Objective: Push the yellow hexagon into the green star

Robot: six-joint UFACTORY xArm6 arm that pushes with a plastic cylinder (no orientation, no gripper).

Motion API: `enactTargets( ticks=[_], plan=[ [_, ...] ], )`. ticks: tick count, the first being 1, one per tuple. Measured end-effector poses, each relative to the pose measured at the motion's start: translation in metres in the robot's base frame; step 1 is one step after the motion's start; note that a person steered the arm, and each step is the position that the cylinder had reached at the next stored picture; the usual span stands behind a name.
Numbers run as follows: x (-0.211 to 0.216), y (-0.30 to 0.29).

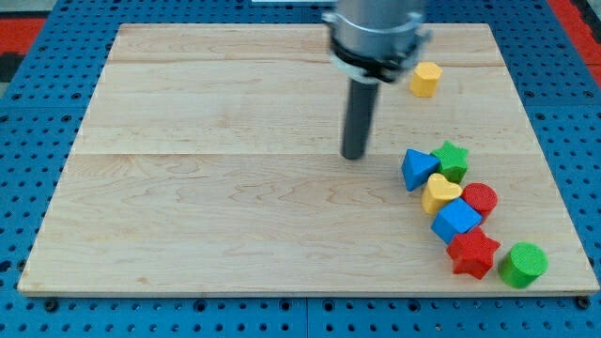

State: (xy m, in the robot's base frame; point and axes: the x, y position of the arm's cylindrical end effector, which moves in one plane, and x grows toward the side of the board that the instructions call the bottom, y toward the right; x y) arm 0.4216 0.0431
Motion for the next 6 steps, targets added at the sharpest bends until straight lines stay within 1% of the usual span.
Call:
enactTargets(
  ticks=[1,2,3,4,5,6],
  plan=[
    [-0.061,0.024],
    [-0.120,0.029],
    [-0.153,0.069],
    [-0.125,0.108],
    [-0.098,0.110],
    [-0.106,0.114]
  ],
)
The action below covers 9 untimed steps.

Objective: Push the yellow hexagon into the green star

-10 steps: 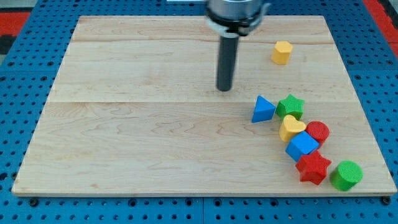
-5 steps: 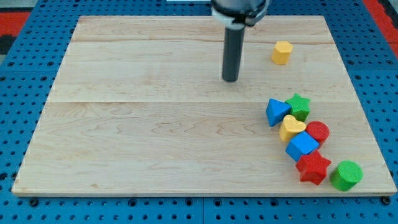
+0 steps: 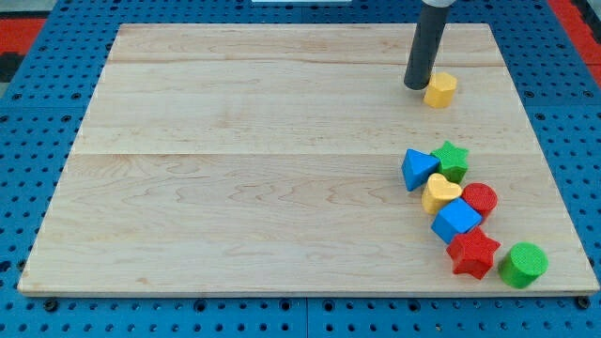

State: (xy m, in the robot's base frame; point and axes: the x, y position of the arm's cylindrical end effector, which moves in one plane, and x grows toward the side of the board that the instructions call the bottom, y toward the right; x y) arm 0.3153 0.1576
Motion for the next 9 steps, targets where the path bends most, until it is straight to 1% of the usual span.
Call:
enactTargets(
  ticks=[1,2,3,5,6,7,8,9],
  plan=[
    [-0.017,0.037],
    [-0.010,0.053],
    [0.036,0.047],
    [0.101,0.047],
    [0.110,0.047],
    [0.106,0.047],
    [0.078,0.046],
    [0.088,0.038]
  ],
)
